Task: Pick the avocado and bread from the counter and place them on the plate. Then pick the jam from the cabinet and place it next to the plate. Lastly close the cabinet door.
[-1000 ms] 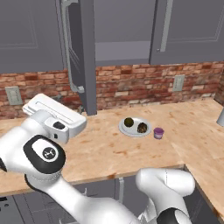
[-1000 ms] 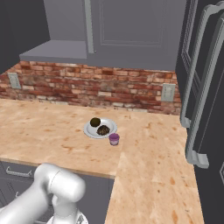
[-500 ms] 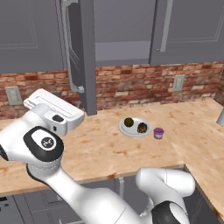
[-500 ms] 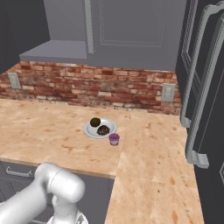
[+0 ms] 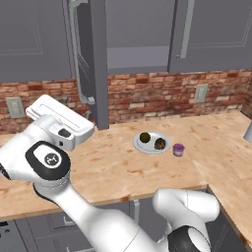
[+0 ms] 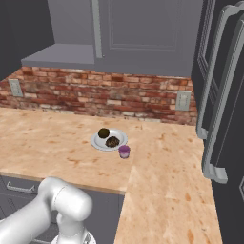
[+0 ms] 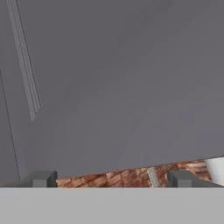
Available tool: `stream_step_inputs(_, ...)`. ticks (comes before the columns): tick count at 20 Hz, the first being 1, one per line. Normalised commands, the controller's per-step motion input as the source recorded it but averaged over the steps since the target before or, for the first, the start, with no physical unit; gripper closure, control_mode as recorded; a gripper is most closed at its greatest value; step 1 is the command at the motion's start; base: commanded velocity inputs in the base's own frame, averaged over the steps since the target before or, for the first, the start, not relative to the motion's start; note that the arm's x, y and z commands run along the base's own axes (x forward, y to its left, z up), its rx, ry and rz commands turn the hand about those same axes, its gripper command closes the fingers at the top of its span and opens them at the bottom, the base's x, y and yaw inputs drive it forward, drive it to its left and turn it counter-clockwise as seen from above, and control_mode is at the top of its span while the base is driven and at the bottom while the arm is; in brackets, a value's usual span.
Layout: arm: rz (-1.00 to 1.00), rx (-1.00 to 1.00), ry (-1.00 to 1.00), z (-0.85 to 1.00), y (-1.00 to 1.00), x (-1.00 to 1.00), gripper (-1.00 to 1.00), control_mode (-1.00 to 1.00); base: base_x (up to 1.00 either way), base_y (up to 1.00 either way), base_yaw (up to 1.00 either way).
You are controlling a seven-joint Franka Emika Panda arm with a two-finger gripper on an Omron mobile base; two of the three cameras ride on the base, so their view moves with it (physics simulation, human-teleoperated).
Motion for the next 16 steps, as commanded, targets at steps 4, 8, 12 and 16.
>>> stream_step_inputs(4,0.00,0.05,-0.12,0.18,-0.21,0.00,-1.00,-1.00,0.00,0.00,0.00)
stream_step_inputs(8,0.00,0.07,-0.12,0.22,-0.24,0.00,-1.00,-1.00,0.00,0.00,0.00)
stream_step_inputs(12,0.00,0.08,-0.12,0.24,-0.24,0.00,-1.00,-1.00,0.00,0.00,0.00)
stream_step_inputs(16,0.00,0.10,-0.08,0.30,-0.27,0.00,-1.00,-1.00,0.00,0.00,0.00)
